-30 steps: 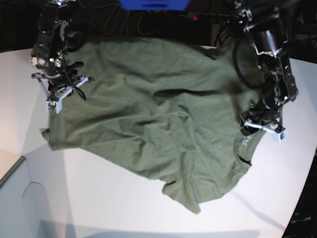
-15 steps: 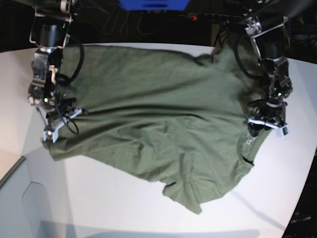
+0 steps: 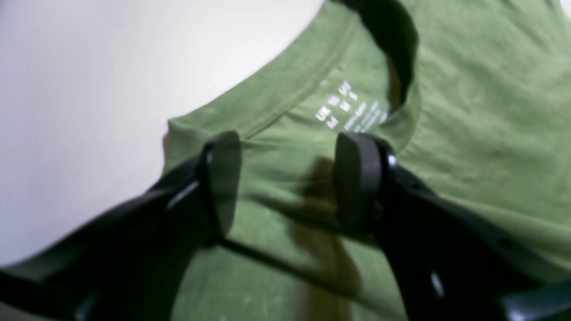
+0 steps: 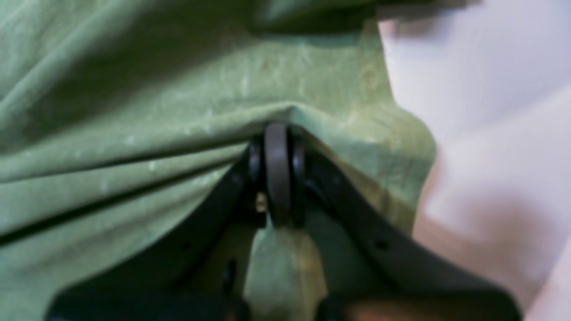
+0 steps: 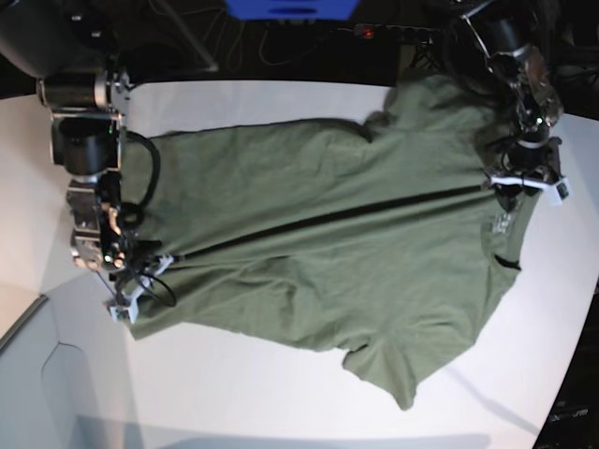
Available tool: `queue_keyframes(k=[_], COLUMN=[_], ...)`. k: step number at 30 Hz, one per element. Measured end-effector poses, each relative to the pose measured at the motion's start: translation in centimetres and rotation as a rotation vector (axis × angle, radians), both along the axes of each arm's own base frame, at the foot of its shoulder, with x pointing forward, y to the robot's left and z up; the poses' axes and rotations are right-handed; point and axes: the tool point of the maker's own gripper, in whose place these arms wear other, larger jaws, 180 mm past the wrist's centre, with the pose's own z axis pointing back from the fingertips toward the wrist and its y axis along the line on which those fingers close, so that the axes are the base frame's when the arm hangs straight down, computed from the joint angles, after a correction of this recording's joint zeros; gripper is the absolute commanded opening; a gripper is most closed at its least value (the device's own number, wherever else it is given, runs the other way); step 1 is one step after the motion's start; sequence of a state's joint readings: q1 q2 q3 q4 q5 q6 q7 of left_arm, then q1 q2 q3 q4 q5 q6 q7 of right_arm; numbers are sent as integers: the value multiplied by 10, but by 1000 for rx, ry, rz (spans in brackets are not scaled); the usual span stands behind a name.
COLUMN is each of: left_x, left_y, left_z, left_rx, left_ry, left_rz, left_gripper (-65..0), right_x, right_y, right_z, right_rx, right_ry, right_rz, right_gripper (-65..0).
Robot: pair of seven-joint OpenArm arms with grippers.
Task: Layout the t-shirt on the table in an organized manner, then fold the t-shirt properly
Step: 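Release and reposition both grippers onto the flattened shirt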
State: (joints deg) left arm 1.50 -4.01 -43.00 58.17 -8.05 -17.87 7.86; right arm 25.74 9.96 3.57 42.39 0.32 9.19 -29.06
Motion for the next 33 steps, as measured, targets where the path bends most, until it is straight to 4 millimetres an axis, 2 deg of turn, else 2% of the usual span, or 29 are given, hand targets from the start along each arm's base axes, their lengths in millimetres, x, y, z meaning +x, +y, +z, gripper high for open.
queue_keyframes(k=[5,8,10,12,14,17,21,25,29,33], left_x=[-1,10,19,27,33,42,55,63,73,83], left_y=[-10,-11,-11,-9,-7,-3,7,30,45,58], left_z=[13,32,48,66,84,100,114,112,109,112], left_rx=[18,39,52,72,96,116,143,155,150,148], left_ry=[8,-29,-38,-58,-84,-108,-124,-103,-85,-89], left_rz=[-8,-19,-35,-44,-52,-57,-66,-42,-46,-35], left_gripper=[-311,-310,-309,-309,-309,-309,-309,-308,-308,-307], right_x=[14,31,42,45,39,30,23,3,-24,-60], right_y=[-1,-4,-6,-6,-6,-6,-4,21,56,98], right_z=[11,29,41,45,39,30,47,64,81,83], right_rx=[-2,-10,-12,-14,-14,-15,-43,-38,3,74], right_ry=[-47,-93,-129,-142,-124,-96,-179,-264,-342,-355], right_rz=[0,-1,-2,-1,-1,-1,21,51,83,98], right_gripper=[-650,-650,-627,-614,-605,-589,-542,-454,-373,-352])
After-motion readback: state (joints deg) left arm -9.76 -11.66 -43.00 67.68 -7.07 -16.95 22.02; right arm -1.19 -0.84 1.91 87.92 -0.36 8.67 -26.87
